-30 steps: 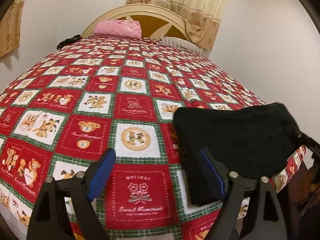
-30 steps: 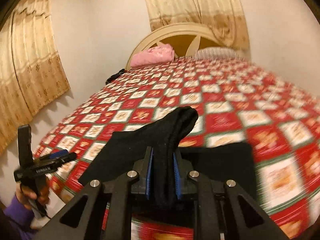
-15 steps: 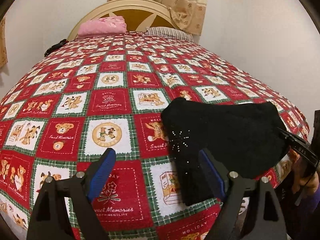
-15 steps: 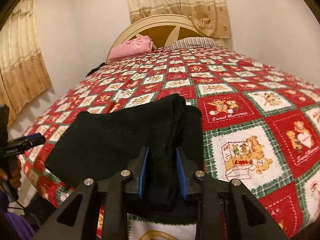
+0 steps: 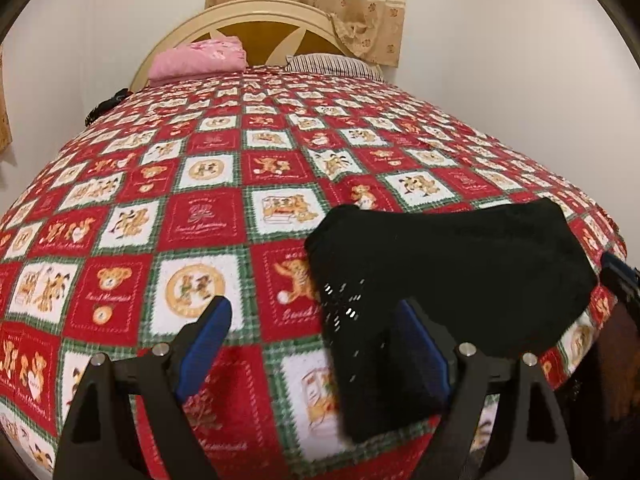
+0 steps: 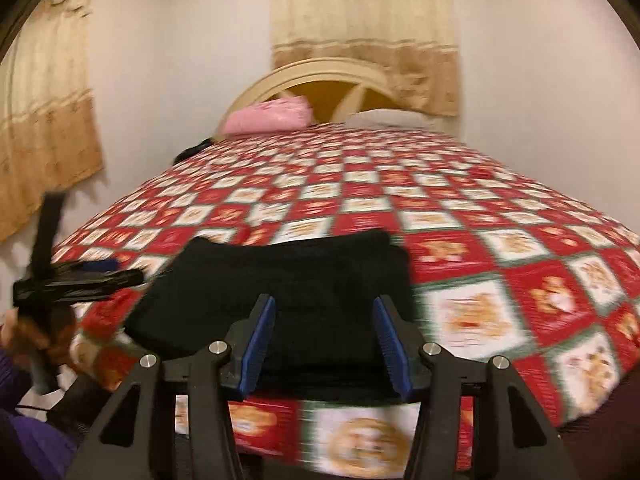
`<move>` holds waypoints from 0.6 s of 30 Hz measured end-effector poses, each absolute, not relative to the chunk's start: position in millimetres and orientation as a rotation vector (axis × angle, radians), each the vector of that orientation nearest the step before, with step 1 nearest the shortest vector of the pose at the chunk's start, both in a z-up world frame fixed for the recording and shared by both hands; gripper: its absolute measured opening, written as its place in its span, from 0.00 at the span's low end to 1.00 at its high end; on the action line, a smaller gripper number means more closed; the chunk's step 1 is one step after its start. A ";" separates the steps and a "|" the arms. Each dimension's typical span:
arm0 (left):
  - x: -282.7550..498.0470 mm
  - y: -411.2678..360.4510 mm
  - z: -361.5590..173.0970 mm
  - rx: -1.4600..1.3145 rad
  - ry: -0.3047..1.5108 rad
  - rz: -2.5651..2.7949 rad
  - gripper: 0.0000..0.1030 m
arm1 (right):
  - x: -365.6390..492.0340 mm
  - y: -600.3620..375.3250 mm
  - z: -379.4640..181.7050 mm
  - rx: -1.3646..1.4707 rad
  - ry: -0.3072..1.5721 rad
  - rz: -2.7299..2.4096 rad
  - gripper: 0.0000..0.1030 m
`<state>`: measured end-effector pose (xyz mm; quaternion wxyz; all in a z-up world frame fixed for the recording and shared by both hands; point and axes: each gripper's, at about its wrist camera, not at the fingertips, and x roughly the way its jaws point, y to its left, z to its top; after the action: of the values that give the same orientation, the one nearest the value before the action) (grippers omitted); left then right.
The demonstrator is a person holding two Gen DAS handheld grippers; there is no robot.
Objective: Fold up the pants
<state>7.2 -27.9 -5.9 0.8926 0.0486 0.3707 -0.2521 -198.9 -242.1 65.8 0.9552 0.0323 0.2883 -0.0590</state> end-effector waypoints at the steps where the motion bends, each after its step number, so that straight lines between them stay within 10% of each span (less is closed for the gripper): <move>1: 8.4 -32.9 -8.6 0.115 0.778 -0.521 0.85 | -192.6 -237.5 61.0 0.057 0.604 -0.102 0.48; 18: -13.5 -52.4 -35.9 0.230 0.837 -0.419 0.87 | -190.6 -238.3 61.0 0.020 0.616 -0.172 0.39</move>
<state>-13.5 -52.4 -35.9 0.8862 0.1108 0.4023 -0.2015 -190.6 -238.3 61.0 0.9492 0.0100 0.3029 -0.0847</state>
